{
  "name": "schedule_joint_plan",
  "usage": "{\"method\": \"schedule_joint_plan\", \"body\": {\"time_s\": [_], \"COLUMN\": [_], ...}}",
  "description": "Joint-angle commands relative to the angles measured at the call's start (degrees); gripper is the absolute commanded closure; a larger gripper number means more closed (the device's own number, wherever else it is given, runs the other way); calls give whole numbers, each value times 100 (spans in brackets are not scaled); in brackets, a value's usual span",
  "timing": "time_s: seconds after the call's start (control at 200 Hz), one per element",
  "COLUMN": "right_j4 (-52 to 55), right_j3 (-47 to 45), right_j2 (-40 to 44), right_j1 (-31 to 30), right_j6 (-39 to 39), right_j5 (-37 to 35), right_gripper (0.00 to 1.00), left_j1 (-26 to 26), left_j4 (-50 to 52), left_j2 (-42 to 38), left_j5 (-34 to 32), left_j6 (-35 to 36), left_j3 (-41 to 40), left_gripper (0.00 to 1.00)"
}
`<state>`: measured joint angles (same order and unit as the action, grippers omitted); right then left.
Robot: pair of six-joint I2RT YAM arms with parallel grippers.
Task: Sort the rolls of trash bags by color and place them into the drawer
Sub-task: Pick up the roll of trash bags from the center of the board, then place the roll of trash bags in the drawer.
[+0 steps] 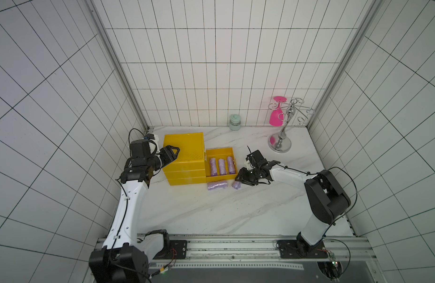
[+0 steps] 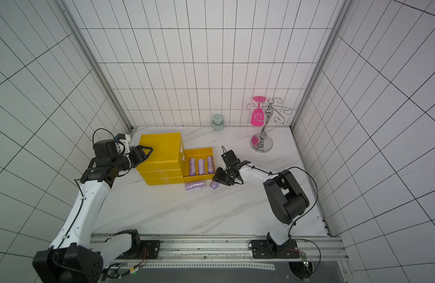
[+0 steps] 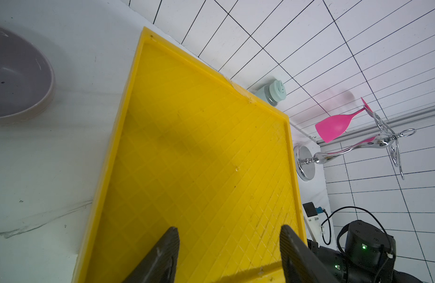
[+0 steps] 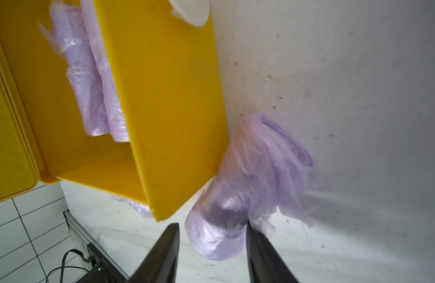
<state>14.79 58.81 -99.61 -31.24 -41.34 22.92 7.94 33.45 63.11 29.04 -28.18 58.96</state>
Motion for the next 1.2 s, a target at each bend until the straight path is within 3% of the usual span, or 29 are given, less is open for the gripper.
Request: {"method": "schedule_joint_plan", "body": {"time_s": [0.0,0.325,0.44,0.66,0.904,1.199], "right_j4": [-64,-45,-37,552,1738,2868], "right_j3": [-106,-181,-270,-151,945,2801], "right_j2": [-199,-446,-258,376,743,81], "right_j1": [83,141,174,311,321,186], "right_j6": [-23,3,10,364,1049,1681], "right_j5": [-45,-260,-357,-668,-974,-862], "right_gripper": [53,59,71,81,83,83], "left_j1": [17,14,14,14,10,15], "left_j4": [179,181,179,179,154,131], "left_j2": [-29,-38,-28,-18,-12,-18], "left_j5": [-27,-36,-47,-51,-38,-38], "left_j6": [59,59,63,59,12,-11], "left_j3": [-86,-95,-95,-60,-51,-78], "left_gripper": [35,35,35,35,35,35]}}
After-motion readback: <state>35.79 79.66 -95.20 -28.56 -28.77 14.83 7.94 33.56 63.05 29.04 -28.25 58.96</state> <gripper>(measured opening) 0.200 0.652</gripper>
